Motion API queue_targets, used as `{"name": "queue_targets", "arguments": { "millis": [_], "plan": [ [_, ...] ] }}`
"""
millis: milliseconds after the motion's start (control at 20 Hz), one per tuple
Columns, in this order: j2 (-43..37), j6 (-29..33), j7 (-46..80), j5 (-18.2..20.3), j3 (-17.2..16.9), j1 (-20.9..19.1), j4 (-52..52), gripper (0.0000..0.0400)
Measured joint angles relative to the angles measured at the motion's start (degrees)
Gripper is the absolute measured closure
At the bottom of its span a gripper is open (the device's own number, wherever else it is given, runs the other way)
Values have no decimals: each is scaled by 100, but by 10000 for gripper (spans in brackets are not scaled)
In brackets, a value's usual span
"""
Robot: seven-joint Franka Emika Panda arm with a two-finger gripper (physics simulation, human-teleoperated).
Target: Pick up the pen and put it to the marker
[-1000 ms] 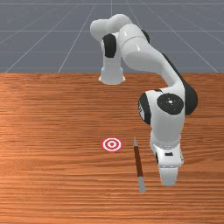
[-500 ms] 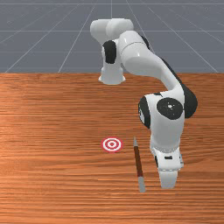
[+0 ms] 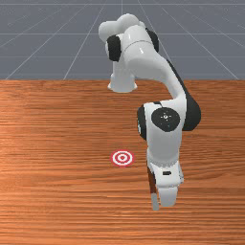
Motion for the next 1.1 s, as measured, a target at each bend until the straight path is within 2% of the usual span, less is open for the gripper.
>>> {"name": "queue_targets", "arguments": {
  "millis": [100,300,400,500,600,650,700,800,850,900,950,1100],
  "plan": [
    [-71,49,191,-35,-103,-27,-119,400],
    [-102,141,545,98,-90,-55,-188,400],
    [156,-20,1097,141,-115,153,288,400],
    [146,-28,931,119,-92,147,268,400],
    [411,-286,515,71,-2,209,755,400],
    [521,-448,623,-71,-147,290,993,400],
    [374,-273,520,34,-41,208,692,400],
    [153,-113,403,-1,-91,84,289,400],
    [179,-294,553,-404,-519,172,378,400],
    [13,-136,441,-406,-530,58,66,400],
    [-186,106,-785,-235,-124,-319,-321,400],
    [-146,22,-2861,-475,-18,-1016,-105,400]
  ]
}}
